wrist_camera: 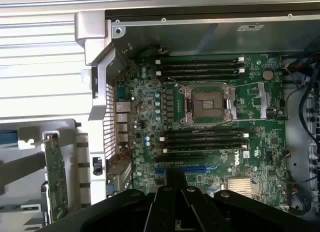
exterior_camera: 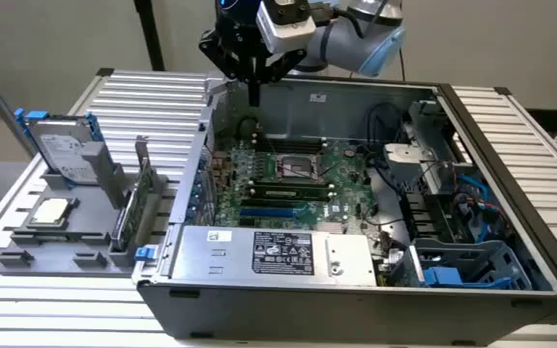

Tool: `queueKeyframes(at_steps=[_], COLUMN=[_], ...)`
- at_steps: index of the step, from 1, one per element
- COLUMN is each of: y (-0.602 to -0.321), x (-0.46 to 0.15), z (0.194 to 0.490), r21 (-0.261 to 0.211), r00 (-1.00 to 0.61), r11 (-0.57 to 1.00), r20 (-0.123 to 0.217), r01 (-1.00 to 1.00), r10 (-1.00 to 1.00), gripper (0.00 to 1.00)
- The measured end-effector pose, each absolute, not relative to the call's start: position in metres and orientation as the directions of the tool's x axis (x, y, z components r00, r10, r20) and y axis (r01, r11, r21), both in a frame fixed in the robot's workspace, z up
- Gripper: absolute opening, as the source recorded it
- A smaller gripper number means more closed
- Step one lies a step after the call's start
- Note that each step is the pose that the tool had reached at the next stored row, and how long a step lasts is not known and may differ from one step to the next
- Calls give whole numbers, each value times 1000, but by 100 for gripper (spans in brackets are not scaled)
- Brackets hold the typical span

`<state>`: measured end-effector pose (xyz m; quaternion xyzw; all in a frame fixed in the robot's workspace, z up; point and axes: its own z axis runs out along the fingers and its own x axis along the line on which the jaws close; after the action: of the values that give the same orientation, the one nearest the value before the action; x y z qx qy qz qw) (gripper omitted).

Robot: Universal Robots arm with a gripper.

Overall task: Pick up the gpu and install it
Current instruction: 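Reach for the gpu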

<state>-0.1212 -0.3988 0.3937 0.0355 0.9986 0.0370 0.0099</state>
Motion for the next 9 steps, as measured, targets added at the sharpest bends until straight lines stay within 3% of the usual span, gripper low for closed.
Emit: queueKeyframes(at_steps=[9], y=[-399], x=[-121], z=[394], r21=[82], r00=[-997], r11=[994], r20=[-17], r01=[70], r10=[72], gripper=[0])
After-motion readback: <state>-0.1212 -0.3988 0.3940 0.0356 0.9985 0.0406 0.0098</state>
